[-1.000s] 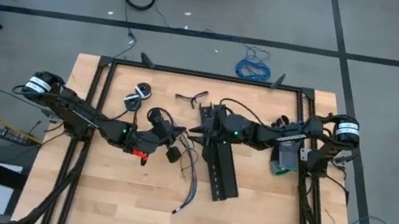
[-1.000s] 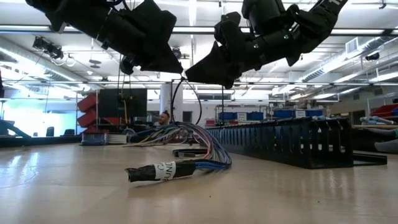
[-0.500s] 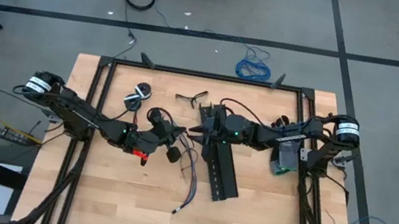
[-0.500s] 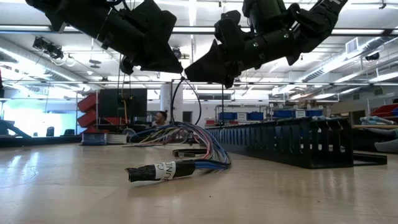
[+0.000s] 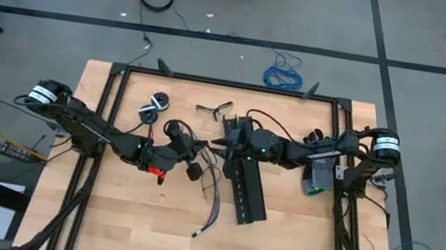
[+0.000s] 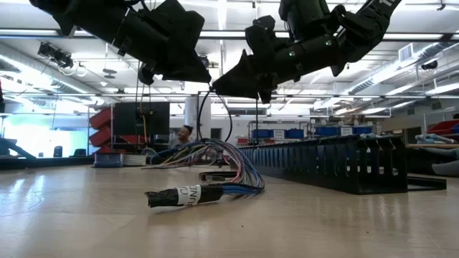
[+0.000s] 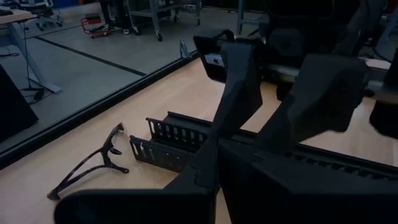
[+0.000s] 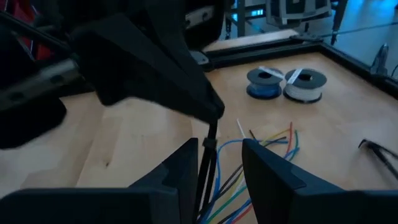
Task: Ziptie cables
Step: Wrap the black zip tie on the cable
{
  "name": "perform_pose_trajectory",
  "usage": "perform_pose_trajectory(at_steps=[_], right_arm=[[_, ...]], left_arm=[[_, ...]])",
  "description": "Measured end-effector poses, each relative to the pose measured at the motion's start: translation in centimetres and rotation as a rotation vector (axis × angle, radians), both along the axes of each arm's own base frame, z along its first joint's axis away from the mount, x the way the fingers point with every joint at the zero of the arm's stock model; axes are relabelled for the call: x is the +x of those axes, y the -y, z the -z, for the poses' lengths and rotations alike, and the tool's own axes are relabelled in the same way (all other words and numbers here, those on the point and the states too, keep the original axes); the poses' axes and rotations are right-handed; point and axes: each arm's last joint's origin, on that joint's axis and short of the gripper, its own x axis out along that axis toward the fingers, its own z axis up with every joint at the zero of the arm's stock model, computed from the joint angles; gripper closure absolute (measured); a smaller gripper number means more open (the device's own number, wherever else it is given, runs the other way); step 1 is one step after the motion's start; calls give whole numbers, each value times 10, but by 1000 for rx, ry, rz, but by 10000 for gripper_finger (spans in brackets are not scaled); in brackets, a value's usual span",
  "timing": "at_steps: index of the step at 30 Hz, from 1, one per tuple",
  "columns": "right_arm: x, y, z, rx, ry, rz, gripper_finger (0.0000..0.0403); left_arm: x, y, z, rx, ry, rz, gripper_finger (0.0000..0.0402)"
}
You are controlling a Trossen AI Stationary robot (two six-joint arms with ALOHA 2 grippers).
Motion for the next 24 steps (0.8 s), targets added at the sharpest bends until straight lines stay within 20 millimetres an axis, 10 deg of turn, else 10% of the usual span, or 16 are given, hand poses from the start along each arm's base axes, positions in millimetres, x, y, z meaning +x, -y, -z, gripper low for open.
perform_pose_trajectory(at_steps=[24], right_arm=[[4,-9,5,25,32,-33,288]], left_arm=[[0,0,1,7,-8,-2,401]])
